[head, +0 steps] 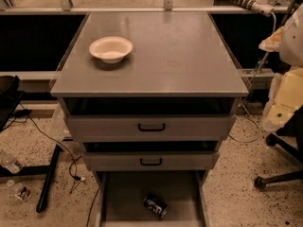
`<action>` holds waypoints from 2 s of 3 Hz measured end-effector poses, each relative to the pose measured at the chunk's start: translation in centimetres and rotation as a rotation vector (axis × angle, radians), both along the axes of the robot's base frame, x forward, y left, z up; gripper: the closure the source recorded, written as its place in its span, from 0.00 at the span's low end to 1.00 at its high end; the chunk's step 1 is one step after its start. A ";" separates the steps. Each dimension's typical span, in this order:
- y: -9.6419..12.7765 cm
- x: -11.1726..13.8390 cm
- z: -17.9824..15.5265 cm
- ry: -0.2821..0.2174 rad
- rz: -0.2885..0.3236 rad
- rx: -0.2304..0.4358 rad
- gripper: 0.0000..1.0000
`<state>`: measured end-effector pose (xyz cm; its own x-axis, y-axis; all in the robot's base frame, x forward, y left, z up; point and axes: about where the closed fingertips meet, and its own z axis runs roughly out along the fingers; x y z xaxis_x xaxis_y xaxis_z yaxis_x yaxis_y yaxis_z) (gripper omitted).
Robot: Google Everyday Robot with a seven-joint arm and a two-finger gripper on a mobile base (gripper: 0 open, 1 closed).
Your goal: Pick pepsi can from bottom drawer and place on counter
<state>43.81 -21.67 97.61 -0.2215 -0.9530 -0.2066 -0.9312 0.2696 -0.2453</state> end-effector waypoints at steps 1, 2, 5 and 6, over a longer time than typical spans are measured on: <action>0.0 0.0 0.0 0.000 0.000 0.000 0.00; 0.1 -0.3 -1.1 0.017 -0.005 0.022 0.00; 3.5 -3.2 -14.6 0.042 0.026 0.215 0.00; 5.0 -3.8 -20.8 0.037 0.033 0.256 0.00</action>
Offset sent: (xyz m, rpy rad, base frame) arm -0.0067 0.0011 -0.0301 0.0472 0.0606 -0.0103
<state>40.04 -16.66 76.80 -0.2028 -0.8776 -0.4343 -0.9476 0.2877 -0.1390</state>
